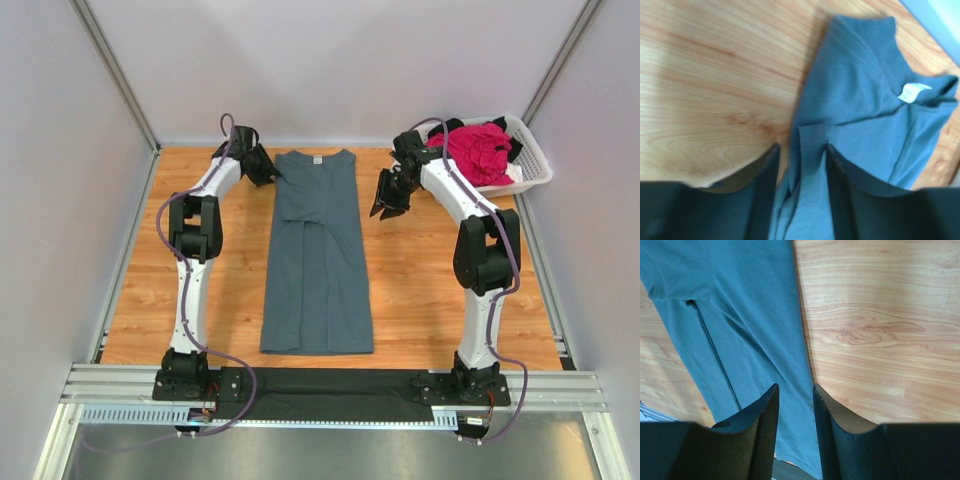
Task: Fold and stack the t-shirts
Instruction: Fold the tshirt
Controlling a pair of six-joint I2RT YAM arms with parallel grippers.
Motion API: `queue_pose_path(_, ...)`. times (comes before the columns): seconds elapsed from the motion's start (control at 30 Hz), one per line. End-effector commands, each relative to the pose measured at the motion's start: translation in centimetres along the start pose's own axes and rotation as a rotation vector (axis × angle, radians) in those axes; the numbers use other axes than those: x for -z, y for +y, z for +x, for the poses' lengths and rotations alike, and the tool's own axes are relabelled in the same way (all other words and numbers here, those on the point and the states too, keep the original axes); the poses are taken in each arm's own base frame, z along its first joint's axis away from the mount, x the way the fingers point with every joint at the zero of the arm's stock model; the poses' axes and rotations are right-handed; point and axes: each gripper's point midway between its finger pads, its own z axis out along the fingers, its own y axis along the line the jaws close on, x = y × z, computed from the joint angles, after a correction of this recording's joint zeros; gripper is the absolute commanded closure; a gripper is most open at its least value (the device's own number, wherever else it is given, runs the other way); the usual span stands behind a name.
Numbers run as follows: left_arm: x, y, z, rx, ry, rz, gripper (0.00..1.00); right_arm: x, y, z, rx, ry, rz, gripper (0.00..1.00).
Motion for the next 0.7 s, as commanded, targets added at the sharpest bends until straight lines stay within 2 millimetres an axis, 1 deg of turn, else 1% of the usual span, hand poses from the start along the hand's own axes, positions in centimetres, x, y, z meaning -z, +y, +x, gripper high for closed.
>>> queue_pose_path(0.0, 2.9, -1.0, -2.2, -0.089, -0.051, -0.004, 0.45, 1.3, 1.1, -1.3, 0.028, -0.04, -0.038, 0.65)
queue_pose_path(0.03, 4.1, -1.4, -2.9, -0.103, -0.066, 0.005, 0.43, 1.5, 1.4, -1.5, 0.034, -0.049, -0.043, 0.65)
queue_pose_path(0.07, 4.7, -1.3, -3.6, -0.103, -0.081, -0.002, 0.38, 1.7, 1.6, -1.7, 0.035, -0.054, -0.046, 0.64)
queue_pose_path(0.1, 5.2, -1.3, -3.7, -0.109, -0.084, -0.005, 0.36, 1.8, 1.7, -1.9, 0.039, -0.062, -0.048, 0.64)
queue_pose_path(0.13, 6.6, -1.9, -4.3, -0.132, -0.1, 0.003, 0.35, 2.0, 1.8, -2.1, 0.043, -0.07, -0.05, 0.64)
queue_pose_path(0.17, 7.1, -1.6, -4.1, -0.142, -0.097, -0.008, 0.34, 2.4, 2.1, -2.7, 0.049, -0.088, -0.053, 0.64)
queue_pose_path(0.2, 8.8, -2.4, -4.5, -0.158, -0.117, 0.002, 0.34, 2.4, 2.2, -2.8, 0.054, -0.095, -0.055, 0.64)
queue_pose_path(0.27, 10.4, -2.3, -4.3, -0.18, -0.116, -0.013, 0.33, 2.5, 2.4, -3.0, 0.06, -0.107, -0.056, 0.63)
queue_pose_path(0.3, 11.9, -2.6, -4.0, -0.193, -0.117, -0.012, 0.33, 2.7, 2.6, -3.1, 0.065, -0.117, -0.063, 0.6)
queue_pose_path(0.37, 13.5, -1.9, -3.1, -0.199, -0.095, -0.037, 0.33, 2.6, 2.9, -2.8, 0.073, -0.119, -0.065, 0.55)
queue_pose_path(0.4, 15.1, -1.3, -2.0, -0.197, -0.074, -0.056, 0.33, 2.6, 2.9, -2.3, 0.075, -0.118, -0.065, 0.5)
queue_pose_path(0.43, 16.0, -1.0, -1.4, -0.195, -0.067, -0.065, 0.33, 2.5, 3.1, -1.7, 0.083, -0.115, -0.068, 0.46)
queue_pose_path(0.47, 16.0, 0.9, 0.6, -0.181, -0.018, -0.106, 0.33, 2.9, 3.2, -1.4, 0.078, -0.129, -0.074, 0.43)
queue_pose_path(0.5, 16.9, 1.3, 1.5, -0.169, -0.004, -0.114, 0.33, 2.1, 2.4, 0.0, 0.061, -0.093, -0.06, 0.38)
queue_pose_path(0.53, 19.0, 0.8, 2.2, -0.17, -0.006, -0.097, 0.33, 1.8, 2.0, 0.9, 0.047, -0.077, -0.057, 0.37)
queue_pose_path(0.57, 19.1, 2.5, 4.9, -0.153, 0.063, -0.11, 0.33, 2.6, 2.4, 1.3, 0.029, -0.089, -0.077, 0.34)
queue_pose_path(0.6, 19.9, 2.8, 6.1, -0.144, 0.083, -0.101, 0.33, 2.6, 2.2, 2.1, 0.021, -0.08, -0.079, 0.32)
queue_pose_path(0.63, 21.8, 2.6, 6.9, -0.126, 0.08, -0.085, 0.33, 1.7, 1.3, 4.2, 0.006, -0.037, -0.062, 0.31)
queue_pose_path(0.67, 22.0, 4.1, 9.8, -0.101, 0.152, -0.094, 0.33, 2.8, 1.6, 4.5, 0.01, -0.063, -0.077, 0.3)
